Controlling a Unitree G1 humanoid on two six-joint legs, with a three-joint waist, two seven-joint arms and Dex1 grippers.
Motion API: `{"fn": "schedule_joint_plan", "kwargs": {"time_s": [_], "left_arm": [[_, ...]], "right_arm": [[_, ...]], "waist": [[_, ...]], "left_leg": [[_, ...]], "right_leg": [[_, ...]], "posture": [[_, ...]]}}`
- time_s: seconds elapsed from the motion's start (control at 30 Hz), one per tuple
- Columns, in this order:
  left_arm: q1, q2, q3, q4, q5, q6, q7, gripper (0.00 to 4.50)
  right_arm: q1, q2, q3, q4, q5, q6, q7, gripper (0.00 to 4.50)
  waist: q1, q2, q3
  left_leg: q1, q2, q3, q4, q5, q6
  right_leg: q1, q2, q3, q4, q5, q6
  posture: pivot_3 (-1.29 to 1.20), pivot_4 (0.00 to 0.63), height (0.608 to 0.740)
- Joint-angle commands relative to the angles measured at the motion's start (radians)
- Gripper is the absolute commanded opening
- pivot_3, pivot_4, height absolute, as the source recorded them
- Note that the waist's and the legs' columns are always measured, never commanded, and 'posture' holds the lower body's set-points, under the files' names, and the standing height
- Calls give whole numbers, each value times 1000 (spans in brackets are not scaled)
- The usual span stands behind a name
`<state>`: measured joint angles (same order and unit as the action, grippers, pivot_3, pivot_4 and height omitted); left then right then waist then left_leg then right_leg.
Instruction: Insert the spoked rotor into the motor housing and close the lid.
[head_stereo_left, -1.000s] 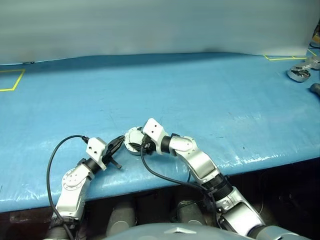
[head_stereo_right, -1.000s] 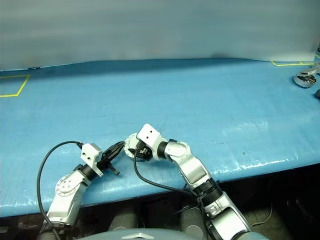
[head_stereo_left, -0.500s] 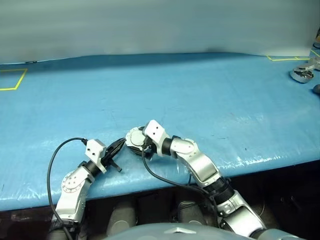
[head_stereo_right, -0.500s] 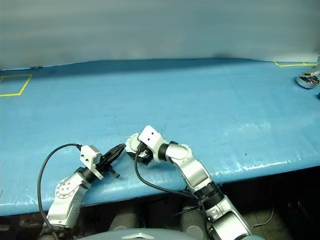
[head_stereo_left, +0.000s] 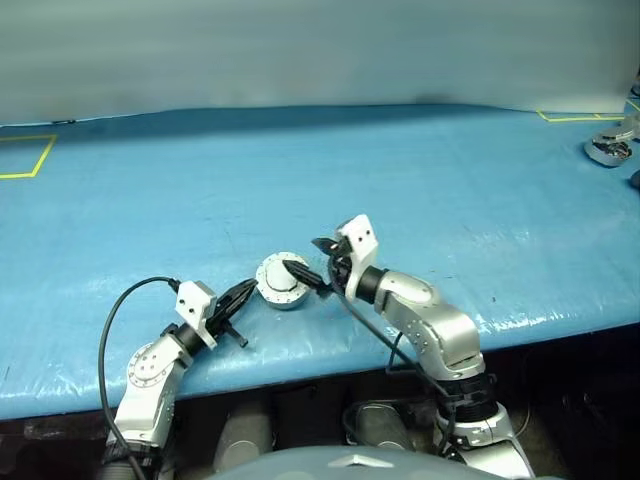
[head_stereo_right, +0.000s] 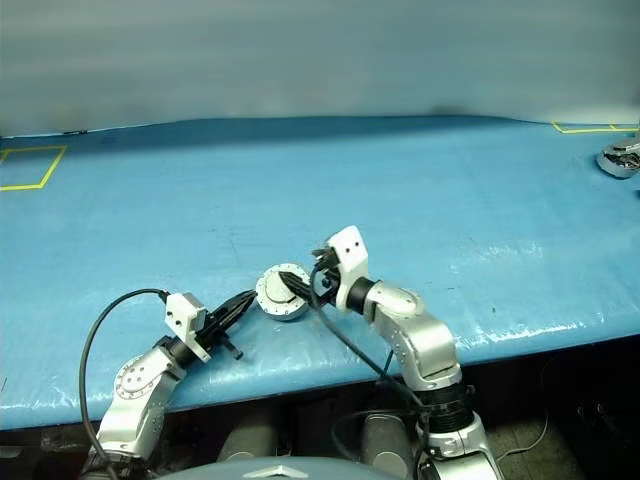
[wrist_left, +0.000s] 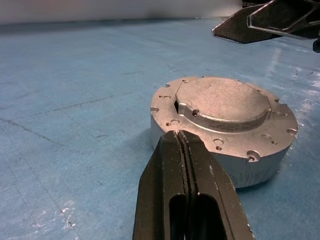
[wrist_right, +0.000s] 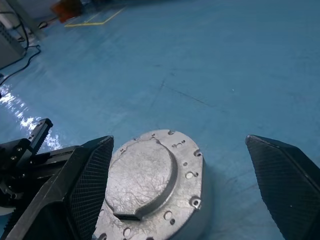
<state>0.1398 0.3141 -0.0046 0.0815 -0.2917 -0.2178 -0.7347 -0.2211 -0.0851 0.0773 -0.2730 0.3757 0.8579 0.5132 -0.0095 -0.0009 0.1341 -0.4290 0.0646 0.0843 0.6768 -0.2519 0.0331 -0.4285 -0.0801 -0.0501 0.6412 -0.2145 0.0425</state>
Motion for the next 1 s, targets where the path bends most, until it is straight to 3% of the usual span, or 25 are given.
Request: {"fn": "schedule_joint_plan", "kwargs": {"time_s": [0.03,0.17,0.33,0.57,0.87,1.0], "left_arm": [[21,-5,-24,5,12,6,-10,0],[22,-5,-23,7,14,0,-6,0],[22,-4,-22,10,17,-6,-3,0],[38,-5,-20,5,18,-13,7,0],[43,-4,-17,5,21,-23,18,0],[49,-3,-14,4,22,-29,22,0]], "right_arm": [[11,19,-105,19,148,127,5,4443],[20,29,-189,43,301,240,38,4443],[22,31,-198,129,377,306,52,4443],[-1,70,-185,319,344,259,10,4443],[-43,137,-242,411,390,257,-25,4443],[-51,136,-253,443,385,260,-55,3472]], "waist": [[-1,0,0],[-1,2,1],[-2,1,1],[-5,1,0],[-13,2,-1],[-13,2,-1]], "left_leg": [[0,0,0,0,0,0],[-1,0,0,0,0,0],[0,0,0,0,0,0],[1,-1,0,0,0,0],[3,2,0,0,0,0],[3,2,0,0,0,0]], "right_leg": [[0,0,0,0,0,0],[0,0,0,0,0,0],[0,0,0,0,0,0],[1,1,0,0,0,0],[1,2,0,1,0,0],[1,2,1,1,0,0]], "posture": [[0,150,740],[0,150,740],[0,150,740],[0,150,740],[0,150,740],[0,150,740]]}}
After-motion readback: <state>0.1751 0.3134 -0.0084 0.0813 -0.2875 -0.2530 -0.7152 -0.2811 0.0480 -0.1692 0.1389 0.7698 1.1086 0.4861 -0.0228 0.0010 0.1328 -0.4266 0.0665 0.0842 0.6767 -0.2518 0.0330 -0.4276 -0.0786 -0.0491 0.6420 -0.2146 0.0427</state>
